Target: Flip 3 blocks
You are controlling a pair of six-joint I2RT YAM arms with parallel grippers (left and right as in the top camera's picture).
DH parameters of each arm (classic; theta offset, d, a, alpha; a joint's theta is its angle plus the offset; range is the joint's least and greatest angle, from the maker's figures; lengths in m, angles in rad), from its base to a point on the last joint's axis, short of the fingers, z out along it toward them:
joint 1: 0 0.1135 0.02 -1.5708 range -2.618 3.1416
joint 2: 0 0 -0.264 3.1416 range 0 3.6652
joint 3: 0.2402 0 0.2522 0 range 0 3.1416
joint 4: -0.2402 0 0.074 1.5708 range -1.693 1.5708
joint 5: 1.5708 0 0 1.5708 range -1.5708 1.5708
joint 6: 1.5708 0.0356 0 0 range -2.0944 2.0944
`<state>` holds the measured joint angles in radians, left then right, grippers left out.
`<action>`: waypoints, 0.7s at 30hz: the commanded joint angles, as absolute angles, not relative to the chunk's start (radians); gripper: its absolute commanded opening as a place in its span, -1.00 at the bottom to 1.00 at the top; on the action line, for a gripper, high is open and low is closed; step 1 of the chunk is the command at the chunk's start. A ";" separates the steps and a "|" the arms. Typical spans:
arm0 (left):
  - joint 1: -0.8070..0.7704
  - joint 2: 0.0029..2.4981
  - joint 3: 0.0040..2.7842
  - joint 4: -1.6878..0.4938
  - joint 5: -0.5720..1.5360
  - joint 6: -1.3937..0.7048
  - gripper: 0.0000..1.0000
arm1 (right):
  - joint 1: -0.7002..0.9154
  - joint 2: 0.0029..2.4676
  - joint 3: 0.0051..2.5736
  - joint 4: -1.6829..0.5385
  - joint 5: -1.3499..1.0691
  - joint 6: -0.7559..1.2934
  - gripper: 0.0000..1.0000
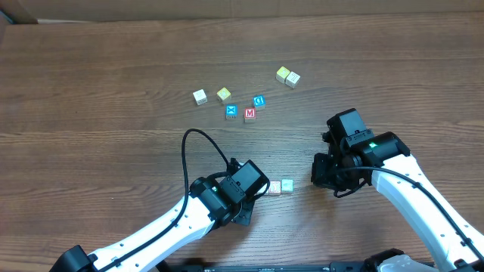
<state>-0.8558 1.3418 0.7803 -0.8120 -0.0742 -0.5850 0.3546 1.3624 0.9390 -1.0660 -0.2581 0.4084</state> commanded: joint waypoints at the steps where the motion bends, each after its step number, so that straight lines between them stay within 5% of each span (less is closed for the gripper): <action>1: -0.851 1.334 0.790 -0.817 -0.141 -0.538 -0.92 | 0.359 1.360 0.936 -1.066 -0.256 0.366 -0.88; 21: -0.757 1.334 0.790 -0.839 -0.157 -0.609 -0.92 | 0.360 1.621 0.935 -0.736 -0.236 0.326 -0.92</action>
